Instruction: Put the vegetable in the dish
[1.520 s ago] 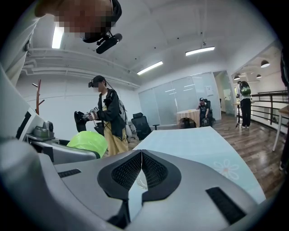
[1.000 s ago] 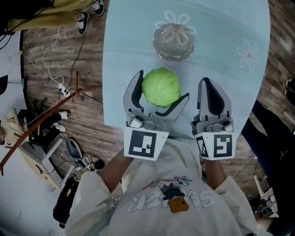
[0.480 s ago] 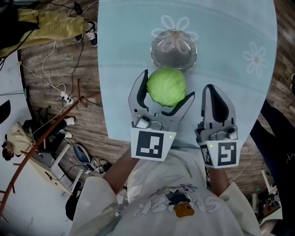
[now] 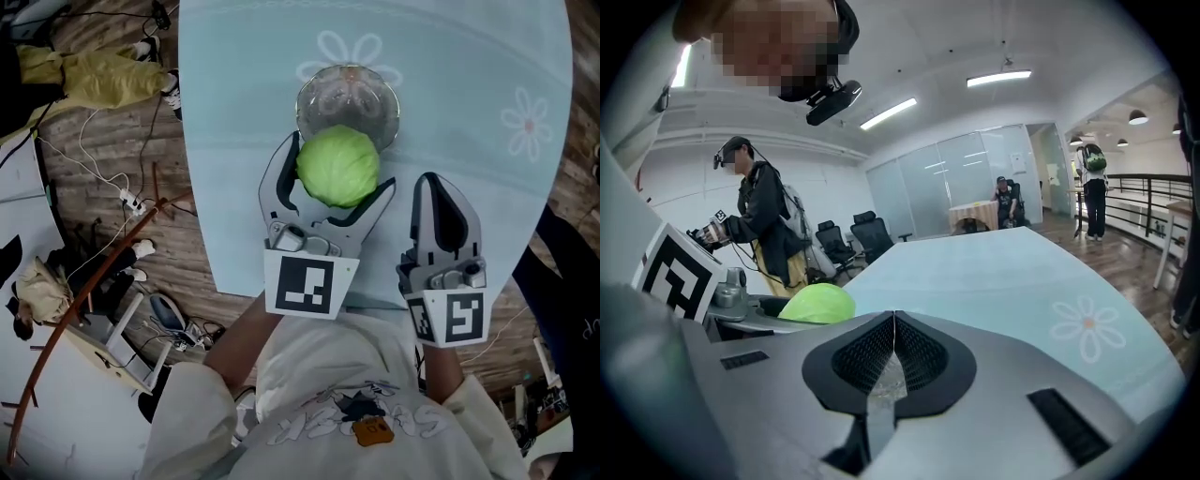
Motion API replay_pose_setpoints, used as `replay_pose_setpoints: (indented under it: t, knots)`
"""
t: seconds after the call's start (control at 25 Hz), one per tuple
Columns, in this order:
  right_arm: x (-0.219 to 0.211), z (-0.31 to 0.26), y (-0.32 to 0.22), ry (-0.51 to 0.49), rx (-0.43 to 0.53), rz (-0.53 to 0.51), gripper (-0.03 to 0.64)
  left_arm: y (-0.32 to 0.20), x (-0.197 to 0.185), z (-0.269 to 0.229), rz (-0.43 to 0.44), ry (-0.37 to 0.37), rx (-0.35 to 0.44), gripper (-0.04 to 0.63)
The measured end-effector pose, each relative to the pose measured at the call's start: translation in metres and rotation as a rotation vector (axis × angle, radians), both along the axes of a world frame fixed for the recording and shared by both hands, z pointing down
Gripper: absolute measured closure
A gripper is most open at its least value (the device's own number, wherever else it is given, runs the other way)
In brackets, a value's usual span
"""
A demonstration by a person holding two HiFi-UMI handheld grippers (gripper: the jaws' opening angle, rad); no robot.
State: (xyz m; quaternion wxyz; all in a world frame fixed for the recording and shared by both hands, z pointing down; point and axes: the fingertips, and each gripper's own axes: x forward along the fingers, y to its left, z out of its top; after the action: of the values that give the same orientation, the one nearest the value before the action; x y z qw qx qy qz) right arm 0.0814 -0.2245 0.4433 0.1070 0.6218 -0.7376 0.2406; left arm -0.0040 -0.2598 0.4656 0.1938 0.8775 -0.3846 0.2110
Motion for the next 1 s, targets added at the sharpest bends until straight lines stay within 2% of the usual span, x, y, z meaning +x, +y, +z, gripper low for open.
replay_pose_setpoints:
  t: [0.24,0.8,1.0]
  knots:
    - [0.003,0.011,-0.005,-0.007,-0.012,0.013,0.594,-0.010,0.006,0.021,0.023,-0.027,0.004,0.069]
    - [0.012,0.034,-0.008,-0.029,-0.062,0.042,0.594,-0.023,0.020,0.058,0.062,-0.094,-0.062,0.071]
    - [0.011,0.037,-0.006,-0.040,-0.068,0.045,0.594,-0.034,0.030,0.068,0.147,-0.147,-0.009,0.071]
